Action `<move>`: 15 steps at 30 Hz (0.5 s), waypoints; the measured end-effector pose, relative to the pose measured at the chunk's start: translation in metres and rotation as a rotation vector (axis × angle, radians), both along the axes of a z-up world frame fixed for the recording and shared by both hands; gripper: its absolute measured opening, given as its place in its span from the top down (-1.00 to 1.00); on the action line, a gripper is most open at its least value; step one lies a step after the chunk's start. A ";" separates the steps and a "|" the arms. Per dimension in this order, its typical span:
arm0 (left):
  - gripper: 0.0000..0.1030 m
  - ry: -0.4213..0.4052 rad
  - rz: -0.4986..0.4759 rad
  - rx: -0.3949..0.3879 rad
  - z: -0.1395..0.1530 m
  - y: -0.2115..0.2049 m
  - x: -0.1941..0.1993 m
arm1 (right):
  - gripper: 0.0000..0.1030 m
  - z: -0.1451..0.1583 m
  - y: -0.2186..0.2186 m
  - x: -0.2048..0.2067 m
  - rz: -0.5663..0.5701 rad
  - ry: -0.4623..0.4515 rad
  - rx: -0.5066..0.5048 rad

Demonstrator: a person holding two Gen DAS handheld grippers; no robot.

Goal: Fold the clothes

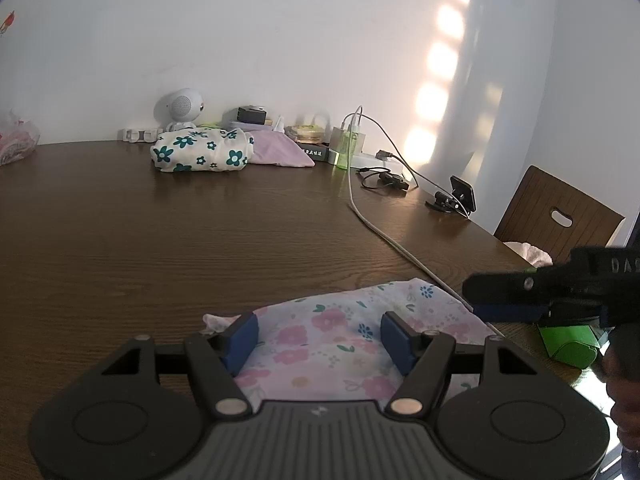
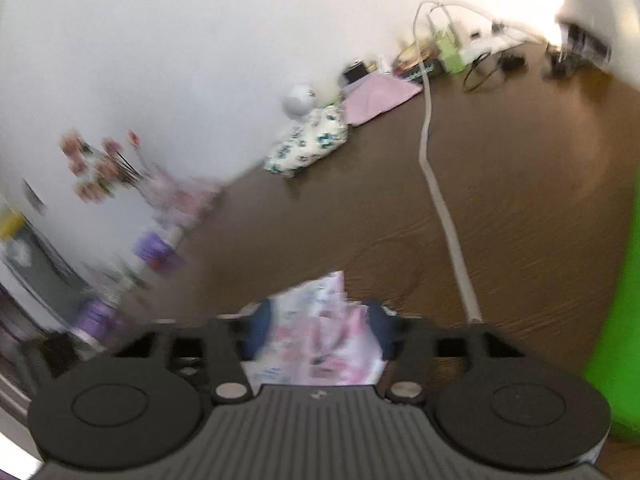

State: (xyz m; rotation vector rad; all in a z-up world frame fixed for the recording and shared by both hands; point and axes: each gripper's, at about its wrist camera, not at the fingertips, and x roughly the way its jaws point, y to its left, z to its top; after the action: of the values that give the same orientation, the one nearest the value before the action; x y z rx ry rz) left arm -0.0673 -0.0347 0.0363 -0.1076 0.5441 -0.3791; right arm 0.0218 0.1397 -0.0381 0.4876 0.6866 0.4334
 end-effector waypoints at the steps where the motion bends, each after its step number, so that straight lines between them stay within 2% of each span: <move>1: -0.31 0.000 0.000 0.000 0.000 0.000 0.000 | -0.28 -0.004 -0.005 0.002 0.009 0.020 0.003; 4: -0.31 0.000 0.002 0.000 0.001 -0.001 0.000 | -0.25 -0.017 -0.014 0.008 0.004 0.053 0.020; 5: -0.31 0.000 0.002 0.000 0.001 -0.002 0.000 | -0.17 -0.017 -0.016 0.012 0.003 0.053 0.028; 6: -0.31 0.001 0.002 0.000 0.001 -0.002 0.001 | 0.07 -0.016 -0.019 0.017 0.006 0.058 0.035; 7: -0.31 0.001 0.002 0.000 0.000 -0.002 0.001 | 0.17 -0.017 -0.017 0.021 0.018 0.065 0.046; 10: -0.31 0.002 -0.001 0.002 0.000 -0.002 0.001 | 0.19 -0.025 -0.005 0.030 0.064 0.092 0.091; 11: -0.31 0.003 -0.003 0.006 0.000 -0.003 0.001 | 0.26 -0.026 -0.002 0.033 0.077 0.100 0.116; 12: -0.32 0.003 -0.005 0.010 0.000 -0.003 0.001 | 0.50 -0.028 0.004 0.050 0.086 0.120 0.141; 13: -0.31 0.004 -0.008 0.014 0.000 -0.004 0.001 | 0.60 -0.031 -0.007 0.056 0.093 0.145 0.176; 14: -0.32 0.005 -0.010 0.017 0.000 -0.004 0.001 | 0.68 -0.033 -0.017 0.056 0.096 0.159 0.202; 15: -0.33 0.006 -0.012 0.020 0.000 -0.005 0.000 | 0.68 -0.034 -0.025 0.056 0.097 0.167 0.221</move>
State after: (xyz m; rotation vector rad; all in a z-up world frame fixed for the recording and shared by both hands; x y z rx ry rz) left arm -0.0668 -0.0395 0.0361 -0.0862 0.5542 -0.3853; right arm 0.0780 0.1149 -0.0720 0.7068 0.8302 0.5678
